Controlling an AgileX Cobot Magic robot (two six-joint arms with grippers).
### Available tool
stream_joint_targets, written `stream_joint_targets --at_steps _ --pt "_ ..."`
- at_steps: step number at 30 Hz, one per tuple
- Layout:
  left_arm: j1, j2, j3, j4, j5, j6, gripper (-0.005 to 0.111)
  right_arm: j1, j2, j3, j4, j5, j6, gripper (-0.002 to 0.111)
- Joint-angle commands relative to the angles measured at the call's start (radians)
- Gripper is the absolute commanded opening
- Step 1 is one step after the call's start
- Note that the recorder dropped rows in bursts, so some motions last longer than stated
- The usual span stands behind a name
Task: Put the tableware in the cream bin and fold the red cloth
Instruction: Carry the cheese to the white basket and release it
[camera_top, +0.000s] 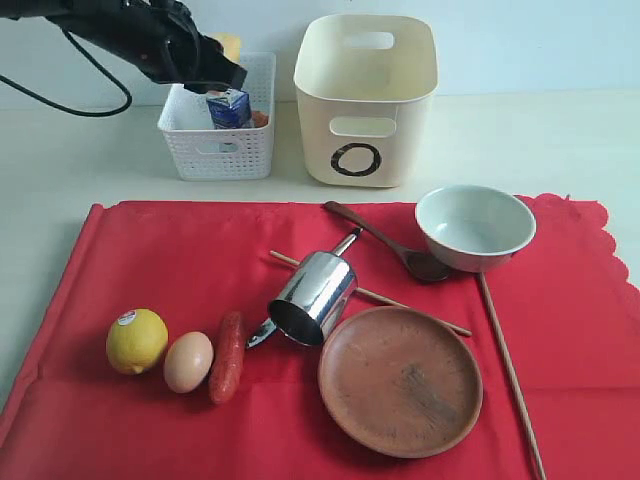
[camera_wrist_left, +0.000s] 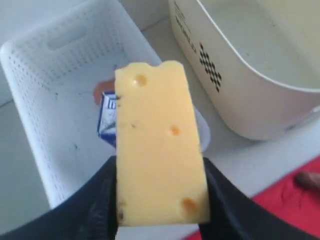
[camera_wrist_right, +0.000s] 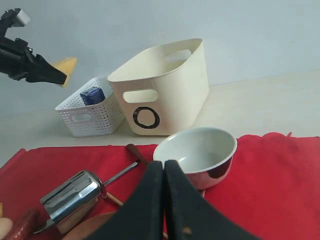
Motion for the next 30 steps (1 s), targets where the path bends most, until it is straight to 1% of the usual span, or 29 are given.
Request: stream_joint_targets --at_steps 1,4,7,15,17,20,25,27,30 --pt "-0.003 0.055 -0.004 0.002 -0.168 0.001 0.0 0.0 -0.007 0.005 -0.001 -0.005 -0.006 0.0" --pt "-0.001 0.101 -0.004 0.002 -0.242 -0.036 0.0 0.0 -0.007 0.005 -0.001 -0.005 -0.006 0.0" --pt "0.013 0.132 -0.004 0.0 -0.285 -0.095 0.0 0.0 -0.007 0.005 -0.001 -0.005 -0.006 0.0" --pt "0.068 0.171 -0.002 0.0 -0.285 -0.175 0.0 0.0 -0.007 0.005 -0.001 -0.005 -0.006 0.0" --pt "0.075 0.176 -0.002 -0.002 -0.281 -0.195 0.003 0.0 -0.007 0.005 -0.001 -0.005 -0.006 0.0" --pt "0.078 0.186 -0.002 -0.002 -0.281 -0.197 0.014 0.0 -0.007 0.005 -0.001 -0.005 -0.006 0.0" --pt "0.078 0.205 -0.002 -0.002 -0.281 -0.197 0.044 0.0 -0.007 0.005 -0.001 -0.005 -0.006 0.0" --pt "0.078 0.213 -0.002 -0.002 -0.281 -0.197 0.051 0.0 -0.007 0.005 -0.001 -0.005 -0.006 0.0" --pt "0.078 0.221 -0.002 0.0 -0.283 -0.197 0.055 0.0 -0.007 0.005 -0.001 -0.005 -0.006 0.0"
